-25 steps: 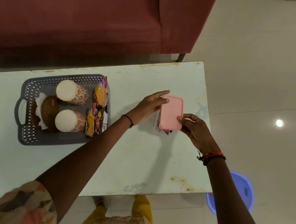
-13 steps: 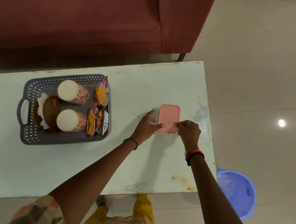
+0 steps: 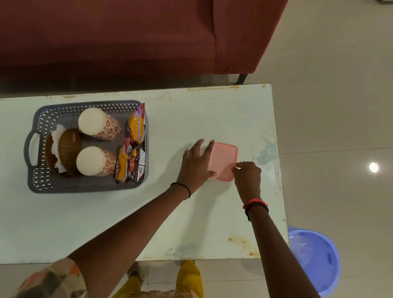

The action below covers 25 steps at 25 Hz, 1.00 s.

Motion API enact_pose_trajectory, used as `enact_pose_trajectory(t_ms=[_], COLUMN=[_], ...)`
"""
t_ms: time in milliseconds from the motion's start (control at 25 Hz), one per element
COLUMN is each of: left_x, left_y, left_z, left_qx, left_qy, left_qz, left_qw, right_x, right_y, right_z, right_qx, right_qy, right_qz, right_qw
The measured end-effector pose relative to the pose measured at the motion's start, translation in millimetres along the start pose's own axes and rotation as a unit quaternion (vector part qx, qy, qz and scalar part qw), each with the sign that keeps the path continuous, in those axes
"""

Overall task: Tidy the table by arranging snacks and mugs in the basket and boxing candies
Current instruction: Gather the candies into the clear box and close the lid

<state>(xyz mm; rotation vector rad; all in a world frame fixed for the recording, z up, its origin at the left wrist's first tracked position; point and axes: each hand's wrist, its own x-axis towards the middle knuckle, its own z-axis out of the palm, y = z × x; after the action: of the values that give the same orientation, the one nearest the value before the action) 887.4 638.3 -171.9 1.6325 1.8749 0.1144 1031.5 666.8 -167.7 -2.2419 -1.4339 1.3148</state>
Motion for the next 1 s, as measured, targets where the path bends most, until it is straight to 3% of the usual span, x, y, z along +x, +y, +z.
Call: enact_pose_trajectory(t_ms=[80,160,320,560,680,1000], left_x=[3.4,5.9,10.4,2.2,2.2,2.1], left_y=[5.9,11.2,20.1,26.6,30.7,31.4], left_z=[-1.4,0.1,-2.5,3.1,0.6,0.1], left_qx=[0.171,0.223,0.197,0.198,0.187,0.126], left_qy=[0.015,-0.027,-0.089,-0.061,-0.066,-0.059], left_qz=[0.08,0.104,0.069,0.059,0.047,0.032], left_qw=[0.982,0.969,0.974,0.977,0.979,0.99], right_x=[0.4,0.0,-1.5,5.9,8.8,3.3], right_y=[-0.6,-1.8,-4.8,1.5,6.6,4.0], right_z=[0.0,0.9,3.1,2.3,-5.3,-11.5], right_qx=[-0.003,0.003,-0.013,0.002,0.075,0.127], right_qy=[0.001,0.002,0.003,-0.047,-0.073,-0.069], right_qz=[0.0,0.004,0.007,0.067,0.126,0.134], right_qw=[1.0,1.0,1.0,0.997,0.986,0.98])
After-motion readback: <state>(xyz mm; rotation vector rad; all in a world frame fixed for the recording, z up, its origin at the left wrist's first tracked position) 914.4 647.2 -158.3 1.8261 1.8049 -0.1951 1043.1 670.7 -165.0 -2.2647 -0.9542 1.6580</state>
